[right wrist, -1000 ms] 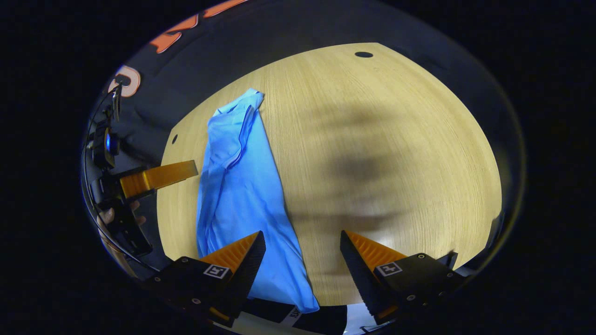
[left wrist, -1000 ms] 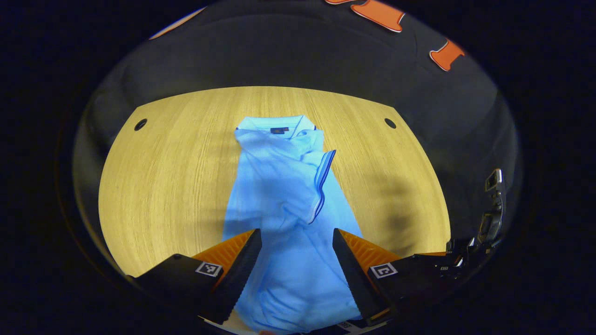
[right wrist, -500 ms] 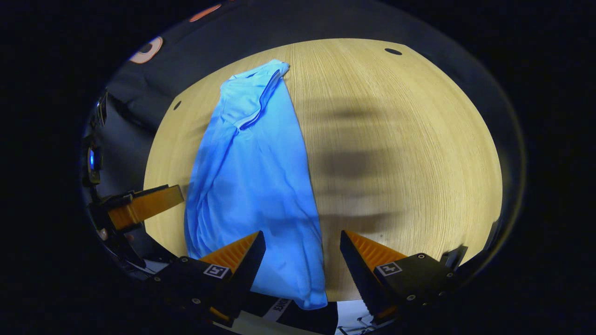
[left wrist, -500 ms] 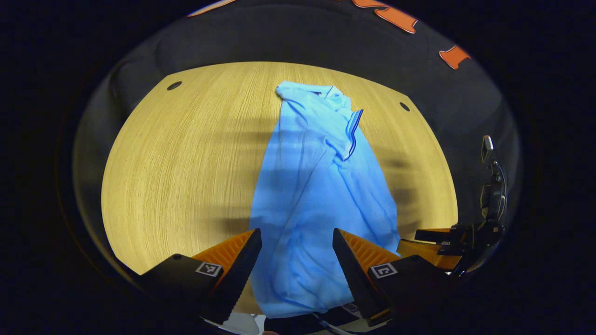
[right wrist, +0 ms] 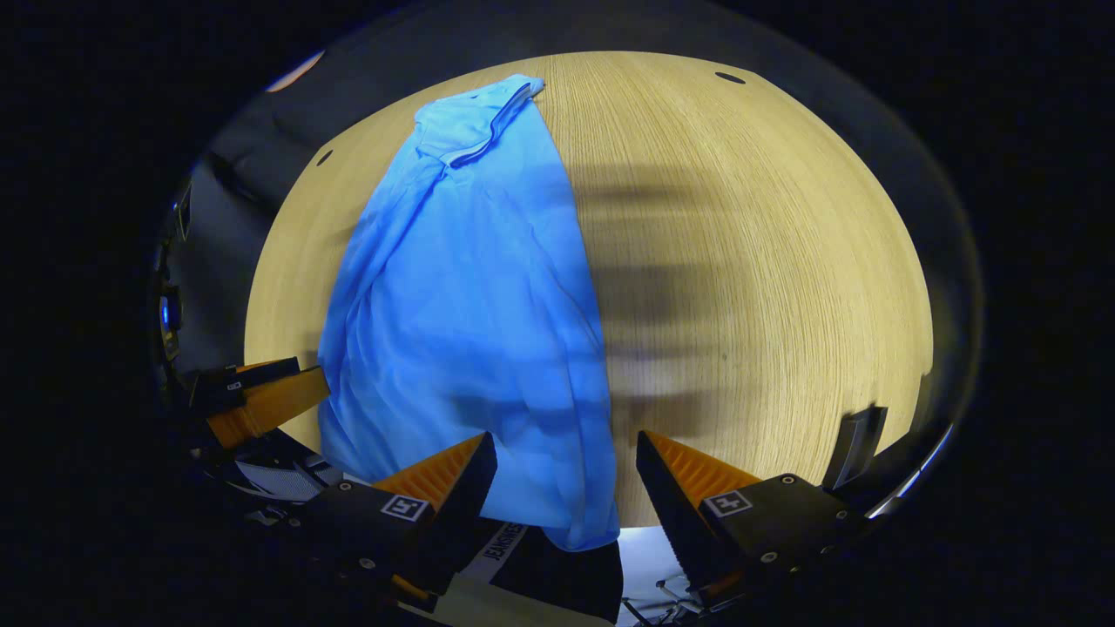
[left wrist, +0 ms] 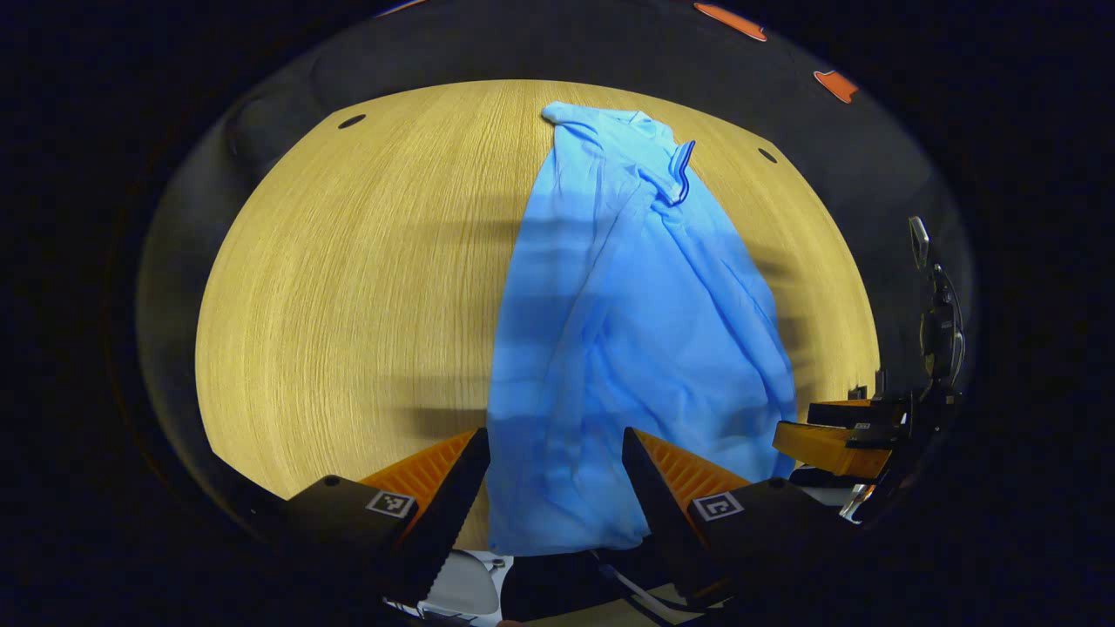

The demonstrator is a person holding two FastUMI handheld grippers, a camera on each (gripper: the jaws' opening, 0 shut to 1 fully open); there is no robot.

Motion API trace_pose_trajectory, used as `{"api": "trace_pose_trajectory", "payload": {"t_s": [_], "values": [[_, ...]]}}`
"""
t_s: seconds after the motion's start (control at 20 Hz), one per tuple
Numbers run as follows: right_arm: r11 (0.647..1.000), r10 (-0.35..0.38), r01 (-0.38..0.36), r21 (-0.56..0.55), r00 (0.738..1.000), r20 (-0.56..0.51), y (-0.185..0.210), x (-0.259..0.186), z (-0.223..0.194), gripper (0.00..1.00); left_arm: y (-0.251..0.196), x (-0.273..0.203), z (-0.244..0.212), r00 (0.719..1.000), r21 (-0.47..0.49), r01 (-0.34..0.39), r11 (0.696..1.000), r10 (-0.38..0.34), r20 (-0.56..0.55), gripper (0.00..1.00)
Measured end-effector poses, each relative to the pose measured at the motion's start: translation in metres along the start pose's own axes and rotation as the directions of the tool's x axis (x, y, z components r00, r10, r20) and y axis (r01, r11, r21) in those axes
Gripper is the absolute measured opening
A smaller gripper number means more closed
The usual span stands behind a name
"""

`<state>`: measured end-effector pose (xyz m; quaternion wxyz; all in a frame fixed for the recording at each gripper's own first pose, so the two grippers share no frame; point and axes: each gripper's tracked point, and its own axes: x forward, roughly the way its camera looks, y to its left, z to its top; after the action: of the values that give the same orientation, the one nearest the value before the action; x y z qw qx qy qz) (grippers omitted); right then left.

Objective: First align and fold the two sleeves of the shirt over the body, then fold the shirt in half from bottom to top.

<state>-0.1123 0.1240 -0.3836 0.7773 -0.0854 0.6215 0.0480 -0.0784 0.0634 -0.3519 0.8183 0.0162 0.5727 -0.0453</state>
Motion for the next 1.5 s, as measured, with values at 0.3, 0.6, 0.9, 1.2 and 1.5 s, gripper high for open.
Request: {"api": "trace_pose_trajectory", "payload": {"t_s": [0.3,0.6,0.9,1.2,1.5], "values": [[0.999,-0.033,0.032,-0.019,0.998,-0.046,0.000,0.006,-0.031,0.98,-0.002,0.005,-0.036,0.999,0.006,-0.020,1.000,0.020,-0.042,1.00],[0.997,-0.065,0.063,-0.047,0.996,-0.060,0.004,0.012,-0.048,0.98,0.002,0.009,-0.070,0.994,0.014,-0.055,0.998,0.056,-0.090,1.00],[0.984,-0.143,0.137,-0.113,0.989,-0.046,0.004,0.014,-0.052,0.98,0.011,0.016,-0.080,0.988,0.017,-0.112,0.994,0.113,-0.104,1.00],[0.984,-0.154,0.149,-0.097,0.987,-0.048,0.004,0.015,-0.053,0.99,0.012,0.018,-0.078,0.986,0.003,-0.131,0.991,0.131,-0.104,0.99],[0.980,-0.155,0.143,-0.138,0.985,-0.079,0.005,0.015,-0.054,1.00,0.010,0.019,-0.080,0.985,-0.009,-0.139,0.990,0.137,-0.109,0.99]]}}
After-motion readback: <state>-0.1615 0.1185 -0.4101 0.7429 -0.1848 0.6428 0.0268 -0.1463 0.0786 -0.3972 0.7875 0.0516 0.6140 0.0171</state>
